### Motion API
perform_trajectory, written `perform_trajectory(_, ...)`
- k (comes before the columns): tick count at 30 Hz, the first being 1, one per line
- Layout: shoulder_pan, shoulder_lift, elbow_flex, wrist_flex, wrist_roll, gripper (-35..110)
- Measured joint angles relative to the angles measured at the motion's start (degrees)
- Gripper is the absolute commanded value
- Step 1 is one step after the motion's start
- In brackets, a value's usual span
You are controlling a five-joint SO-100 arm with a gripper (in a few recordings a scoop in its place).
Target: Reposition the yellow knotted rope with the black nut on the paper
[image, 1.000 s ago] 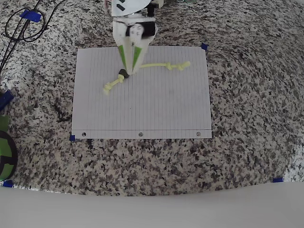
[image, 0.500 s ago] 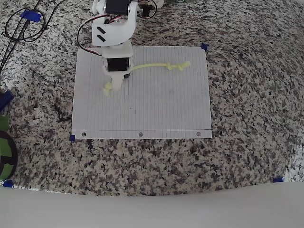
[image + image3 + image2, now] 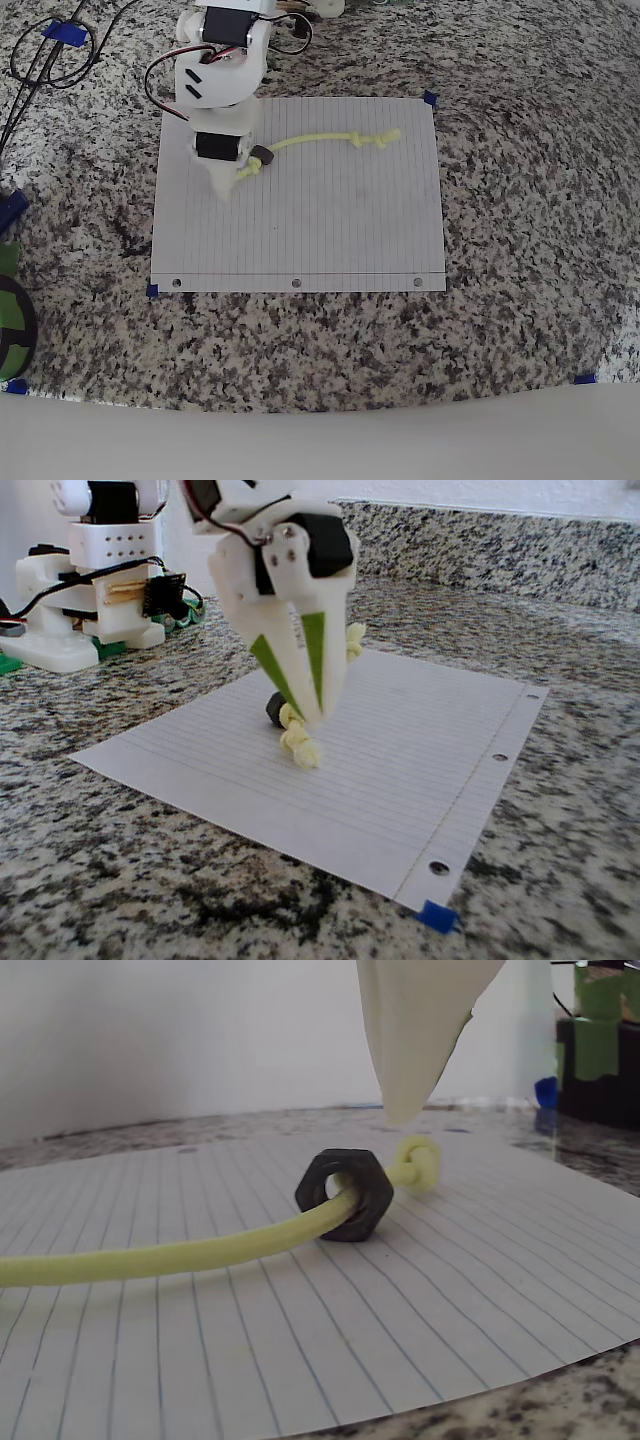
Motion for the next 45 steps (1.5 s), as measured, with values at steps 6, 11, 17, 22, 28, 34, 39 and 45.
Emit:
perform_trajectory(6, -1.5, -1.8, -0.1, 1.0, -1.4, 0)
perform_trajectory(11, -2.5, -2.5, -0.1, 2.3, -1.5, 0)
perform_trajectory(17, -1.8, -2.4, -0.2, 6.4, -1.5, 0)
perform_trajectory(22, -0.2, -0.7, -0.2, 11.7, -1.5, 0)
perform_trajectory(28, 1.0, 0.5, -0.2, 14.4, -1.5, 0)
perform_trajectory(34, 0.9, 0.6, -0.2, 10.5, -1.5, 0)
perform_trajectory(39, 0.8, 7.3, -0.1, 1.3, -1.5, 0)
perform_trajectory(45, -2.1, 21.6, 5.9, -7.2, 1.1, 0)
